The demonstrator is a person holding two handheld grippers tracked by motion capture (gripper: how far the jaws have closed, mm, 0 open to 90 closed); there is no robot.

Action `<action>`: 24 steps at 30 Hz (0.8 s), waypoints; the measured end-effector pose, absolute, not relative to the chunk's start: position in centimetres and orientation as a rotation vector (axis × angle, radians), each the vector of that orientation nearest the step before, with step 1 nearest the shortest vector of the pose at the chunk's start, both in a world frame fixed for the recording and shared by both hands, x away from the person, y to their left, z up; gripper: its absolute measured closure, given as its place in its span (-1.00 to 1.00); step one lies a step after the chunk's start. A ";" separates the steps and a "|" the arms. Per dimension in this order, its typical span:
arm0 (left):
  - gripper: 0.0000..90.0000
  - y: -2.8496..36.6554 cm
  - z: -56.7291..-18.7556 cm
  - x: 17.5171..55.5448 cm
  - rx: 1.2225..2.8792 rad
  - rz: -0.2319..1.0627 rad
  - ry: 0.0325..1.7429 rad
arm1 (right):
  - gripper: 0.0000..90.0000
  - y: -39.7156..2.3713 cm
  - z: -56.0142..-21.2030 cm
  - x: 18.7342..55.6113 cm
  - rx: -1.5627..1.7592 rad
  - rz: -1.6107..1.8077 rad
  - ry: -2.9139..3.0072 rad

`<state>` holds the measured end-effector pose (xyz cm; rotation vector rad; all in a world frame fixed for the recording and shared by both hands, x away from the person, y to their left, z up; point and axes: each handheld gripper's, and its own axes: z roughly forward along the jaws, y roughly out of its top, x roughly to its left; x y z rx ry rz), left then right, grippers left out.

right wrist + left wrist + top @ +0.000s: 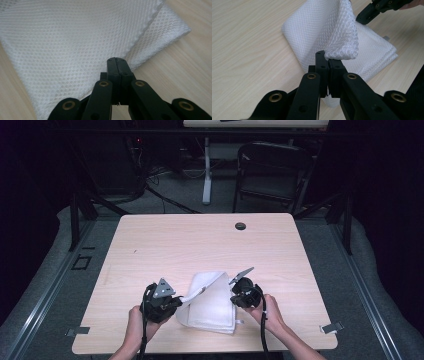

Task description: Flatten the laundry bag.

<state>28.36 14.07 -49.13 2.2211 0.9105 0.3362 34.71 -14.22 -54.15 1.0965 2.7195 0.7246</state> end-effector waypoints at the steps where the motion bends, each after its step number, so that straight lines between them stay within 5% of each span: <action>1: 0.97 14.2 -49.2 28.3 2.225 0.334 0.919 | 1.00 -14.0 -54.8 35.0 1.115 0.727 2.722; 24: 0.97 16.8 -50.4 29.3 2.219 0.312 1.091 | 1.00 -14.1 -54.9 34.9 1.145 0.684 2.698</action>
